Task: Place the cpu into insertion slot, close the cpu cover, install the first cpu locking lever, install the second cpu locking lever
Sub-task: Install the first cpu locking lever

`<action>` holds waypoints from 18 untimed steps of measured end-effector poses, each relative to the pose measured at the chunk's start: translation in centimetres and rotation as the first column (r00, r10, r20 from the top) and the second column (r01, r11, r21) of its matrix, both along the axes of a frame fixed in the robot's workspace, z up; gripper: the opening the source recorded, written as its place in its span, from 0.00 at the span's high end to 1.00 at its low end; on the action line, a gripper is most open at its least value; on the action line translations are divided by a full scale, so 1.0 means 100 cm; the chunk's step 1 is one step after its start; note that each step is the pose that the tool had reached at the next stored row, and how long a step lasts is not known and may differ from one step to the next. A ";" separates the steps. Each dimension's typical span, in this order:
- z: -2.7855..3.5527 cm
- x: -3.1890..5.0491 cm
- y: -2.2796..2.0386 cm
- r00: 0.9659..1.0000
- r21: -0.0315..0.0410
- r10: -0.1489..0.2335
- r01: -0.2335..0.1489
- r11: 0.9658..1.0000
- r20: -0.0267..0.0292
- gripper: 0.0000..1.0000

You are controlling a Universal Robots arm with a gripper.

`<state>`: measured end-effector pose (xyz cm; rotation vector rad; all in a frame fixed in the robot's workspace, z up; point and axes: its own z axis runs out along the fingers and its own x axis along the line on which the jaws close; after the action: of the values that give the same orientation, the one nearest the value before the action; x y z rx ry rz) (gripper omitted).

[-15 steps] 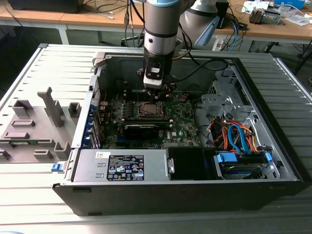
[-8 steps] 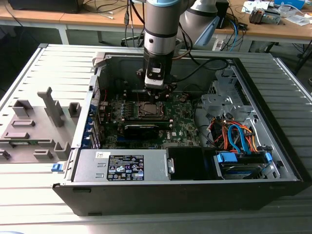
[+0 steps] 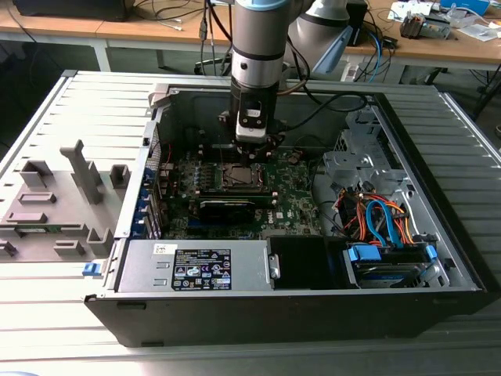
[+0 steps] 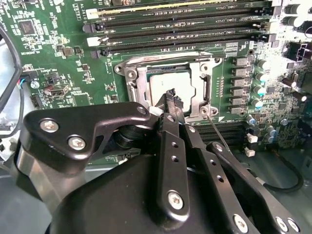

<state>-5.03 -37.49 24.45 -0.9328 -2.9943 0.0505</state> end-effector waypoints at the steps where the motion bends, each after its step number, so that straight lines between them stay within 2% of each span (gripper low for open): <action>1: 0.0000 0.0000 0.0000 1.000 0.000 0.005 -0.005 1.000 0.000 0.89; 9: 0.0000 0.0000 0.0000 0.999 0.000 0.054 -0.054 0.999 0.000 0.89; 18: 0.0000 0.0000 0.0000 0.994 0.000 0.112 -0.112 0.994 0.000 0.89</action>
<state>-5.03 -37.49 24.45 -0.7634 -3.0438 0.0508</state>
